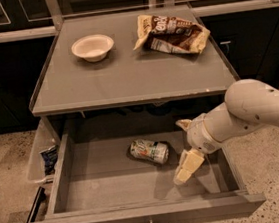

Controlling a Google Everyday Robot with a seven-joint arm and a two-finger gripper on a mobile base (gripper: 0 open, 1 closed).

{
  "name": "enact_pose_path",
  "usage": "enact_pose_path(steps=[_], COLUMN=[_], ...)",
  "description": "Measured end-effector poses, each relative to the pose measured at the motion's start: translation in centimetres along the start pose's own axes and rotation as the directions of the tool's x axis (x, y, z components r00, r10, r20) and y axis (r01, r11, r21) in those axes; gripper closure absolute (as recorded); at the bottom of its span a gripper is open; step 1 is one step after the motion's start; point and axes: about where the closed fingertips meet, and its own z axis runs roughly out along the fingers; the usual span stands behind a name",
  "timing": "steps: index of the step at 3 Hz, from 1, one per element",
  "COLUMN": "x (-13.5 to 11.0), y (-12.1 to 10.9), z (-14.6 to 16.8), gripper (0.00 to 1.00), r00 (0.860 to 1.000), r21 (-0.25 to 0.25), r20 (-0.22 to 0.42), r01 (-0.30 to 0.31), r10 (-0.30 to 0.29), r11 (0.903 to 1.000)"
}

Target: Pick 7up can from top drawer and place on counter

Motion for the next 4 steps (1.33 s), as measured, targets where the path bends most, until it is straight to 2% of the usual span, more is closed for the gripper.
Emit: enact_pose_path(steps=[1, 2, 4], x=[-0.4, -0.8, -0.9], y=[-1.2, -1.8, -2.4], z=[2.4, 4.7, 9.3], gripper=[0.00, 0.00, 0.00], r00=[0.997, 0.993, 0.992], r21=[0.009, 0.017, 0.030], r20=[0.069, 0.098, 0.085], r01=[0.025, 0.060, 0.090], r10=[-0.026, -0.061, -0.092], r11=[0.9996, 0.9981, 0.9955])
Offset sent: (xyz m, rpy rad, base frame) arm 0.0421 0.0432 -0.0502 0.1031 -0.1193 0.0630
